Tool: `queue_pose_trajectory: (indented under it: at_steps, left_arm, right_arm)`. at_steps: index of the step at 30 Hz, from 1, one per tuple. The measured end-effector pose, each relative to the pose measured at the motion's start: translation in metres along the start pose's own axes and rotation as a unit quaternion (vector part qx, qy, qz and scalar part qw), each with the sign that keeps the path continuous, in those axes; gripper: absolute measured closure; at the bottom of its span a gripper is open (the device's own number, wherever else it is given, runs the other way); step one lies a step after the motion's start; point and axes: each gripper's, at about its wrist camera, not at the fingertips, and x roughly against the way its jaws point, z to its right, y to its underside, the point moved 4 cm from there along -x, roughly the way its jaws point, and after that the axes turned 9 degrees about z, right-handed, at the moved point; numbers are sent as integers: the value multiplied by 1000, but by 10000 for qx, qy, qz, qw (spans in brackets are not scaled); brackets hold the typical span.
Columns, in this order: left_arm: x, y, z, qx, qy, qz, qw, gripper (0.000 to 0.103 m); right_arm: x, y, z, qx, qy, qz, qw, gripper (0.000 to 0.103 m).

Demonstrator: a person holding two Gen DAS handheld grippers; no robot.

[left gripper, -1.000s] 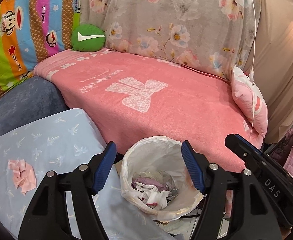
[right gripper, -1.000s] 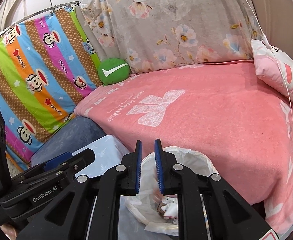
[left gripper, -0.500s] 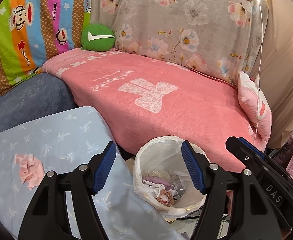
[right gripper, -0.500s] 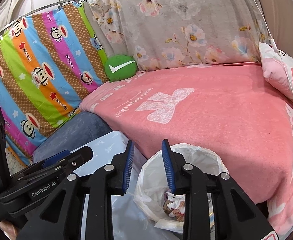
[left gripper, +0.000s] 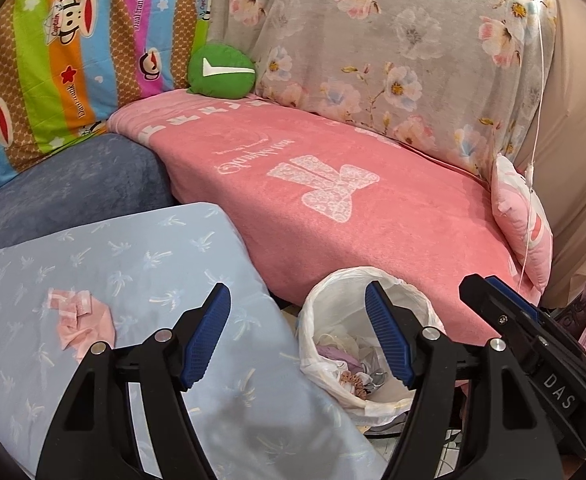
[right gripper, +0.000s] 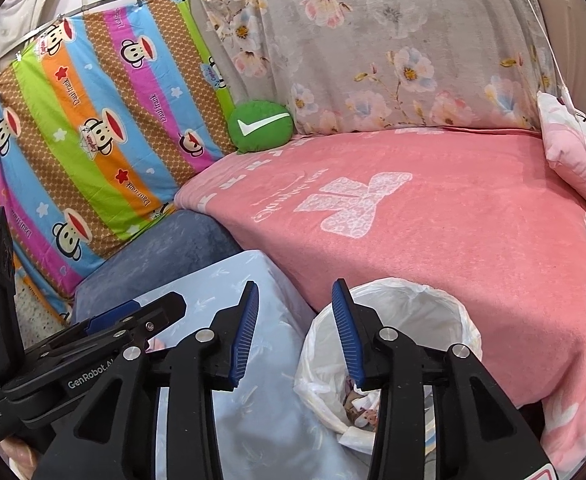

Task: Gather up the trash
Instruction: 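Move both open tools back over the pink cloth on the cushion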

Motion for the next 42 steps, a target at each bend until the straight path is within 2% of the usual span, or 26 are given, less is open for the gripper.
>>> queue_pose_trajectory:
  at_steps: [5,10,15,24,35,38,42]
  left_arm:
    - [5,7,-21,139,-135,-17,9998,34]
    - [11,14,-46,270,-312,-38,9991,32]
    - [17,20,-76,459,-557,-48,9974,25]
    - [26,35,-138,725,-999,-107,9923,25]
    - [28,60,-227,1167,-1619,-324,9793,23]
    - [26,66,-250,1246,-1784,-393,9752,23]
    - [20,73,-279,1350,-1983,-492,9695,23]
  right_arm:
    - [-3,8,-18,78,-96,-91,9999,64]
    - [-10,19,-40,193,-205,-200,9994,59]
    - [-20,32,-65,268,-340,-353,9984,57]
    - [-46,65,-117,470,-630,-724,9943,55]
    - [-103,123,-187,601,-1034,-1419,9826,55]
    - [-121,138,-202,647,-1083,-1582,9793,48]
    - [-153,159,-224,706,-1119,-1808,9746,47]
